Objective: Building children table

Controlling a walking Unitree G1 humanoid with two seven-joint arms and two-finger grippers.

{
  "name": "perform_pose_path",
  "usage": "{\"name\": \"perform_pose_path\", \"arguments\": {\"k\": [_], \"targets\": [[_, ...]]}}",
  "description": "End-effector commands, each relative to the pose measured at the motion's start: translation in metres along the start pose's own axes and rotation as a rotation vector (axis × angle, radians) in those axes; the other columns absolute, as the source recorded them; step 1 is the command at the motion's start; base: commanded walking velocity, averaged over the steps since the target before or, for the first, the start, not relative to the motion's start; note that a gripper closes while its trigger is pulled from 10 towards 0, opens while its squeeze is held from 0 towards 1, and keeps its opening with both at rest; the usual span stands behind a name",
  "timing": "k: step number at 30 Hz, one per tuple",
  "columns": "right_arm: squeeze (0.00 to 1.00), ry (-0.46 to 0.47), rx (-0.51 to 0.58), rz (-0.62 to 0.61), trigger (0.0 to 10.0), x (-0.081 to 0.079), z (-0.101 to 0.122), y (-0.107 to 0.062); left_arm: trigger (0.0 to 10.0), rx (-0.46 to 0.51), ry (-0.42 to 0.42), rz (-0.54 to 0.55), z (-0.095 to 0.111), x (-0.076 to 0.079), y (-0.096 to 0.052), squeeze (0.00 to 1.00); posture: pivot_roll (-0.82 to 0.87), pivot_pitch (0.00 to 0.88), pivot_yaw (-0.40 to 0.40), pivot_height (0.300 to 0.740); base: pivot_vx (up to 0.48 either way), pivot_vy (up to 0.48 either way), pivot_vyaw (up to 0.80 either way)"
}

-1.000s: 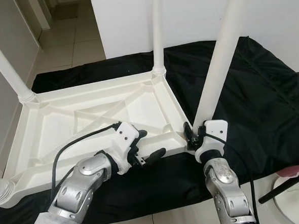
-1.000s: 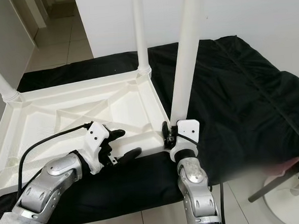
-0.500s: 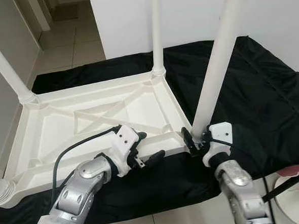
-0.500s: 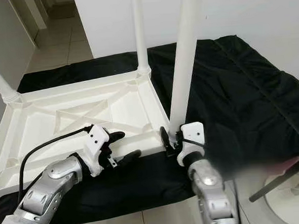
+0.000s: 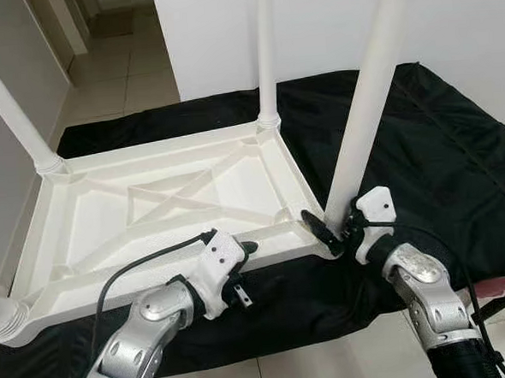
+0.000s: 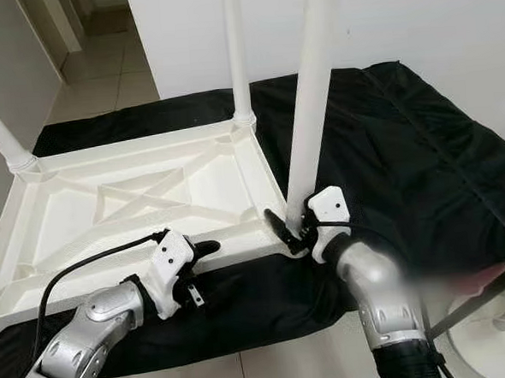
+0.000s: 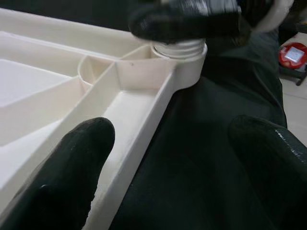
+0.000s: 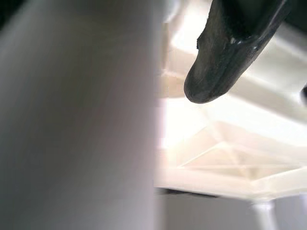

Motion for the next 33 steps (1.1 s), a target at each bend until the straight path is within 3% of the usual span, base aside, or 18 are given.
{"name": "perform_pose_path", "arguments": {"k": [1, 2, 3, 4, 14, 15, 16, 21, 33], "targets": [[0.0, -0.01, -0.004, 0.033, 9.6, -0.003, 0.0, 0.003, 10.0, -0.002, -0.003, -0.018, 0.0, 0.002, -0.004, 0.0, -0.1, 0.053, 0.068, 0.74, 0.0, 0.0, 0.0], [0.0, -0.033, -0.012, 0.059, 3.2, -0.001, 0.0, 0.006, 10.0, 0.006, -0.012, -0.029, 0.003, 0.003, -0.005, 0.0, -0.09, 0.054, 0.067, 0.74, 0.0, 0.0, 0.0], [0.0, -0.042, -0.015, 0.064, 3.2, 0.001, 0.0, 0.008, 10.0, 0.008, -0.015, -0.032, 0.003, 0.004, -0.006, 0.0, -0.09, 0.054, 0.067, 0.74, 0.0, 0.0, 0.0], [0.0, -0.049, -0.027, 0.072, 0.0, 0.002, -0.002, 0.008, 10.0, 0.007, -0.014, -0.033, 0.003, 0.004, -0.005, 0.0, -0.09, 0.053, 0.065, 0.74, 0.0, 0.0, 0.0], [0.0, -0.054, -0.07, 0.104, 0.0, 0.002, -0.014, 0.004, 10.0, 0.011, -0.021, -0.03, 0.005, 0.005, -0.008, 0.0, -0.08, 0.051, 0.059, 0.74, 0.0, 0.0, 0.0], [0.0, -0.055, -0.064, 0.089, 7.9, 0.004, -0.013, 0.003, 10.0, 0.013, -0.023, -0.028, 0.005, 0.005, -0.008, 0.0, -0.08, 0.049, 0.049, 0.74, 0.0, 0.0, 0.0], [0.0, -0.025, -0.049, 0.053, 10.0, 0.006, -0.013, 0.002, 10.0, 0.016, -0.03, -0.019, 0.006, 0.004, -0.009, 0.0, -0.08, 0.049, 0.047, 0.74, 0.0, 0.0, 0.0], [0.0, 0.008, -0.014, -0.012, 10.0, 0.007, -0.01, -0.001, 10.0, 0.018, -0.034, -0.015, 0.006, 0.005, -0.009, 0.0, -0.08, 0.049, 0.044, 0.74, 0.0, 0.0, 0.0], [0.0, 0.076, 0.075, -0.3, 10.0, 0.02, -0.002, -0.004, 10.0, 0.025, -0.031, -0.022, 0.007, 0.004, -0.008, 0.0, -0.09, 0.038, 0.049, 0.74, 0.0, 0.0, 0.0]]}}
Point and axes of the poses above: a point about 5 cm out from each wrist's last joint towards the gripper, its own y axis pointing out of the wrist towards the gripper, its own z axis along the axis of the wrist's last joint, x = y × z, the point moved 6 cm from there along y, pointing out of the wrist towards the gripper, and after that the axes turned 13 degrees about y, right-handed, at the moved point
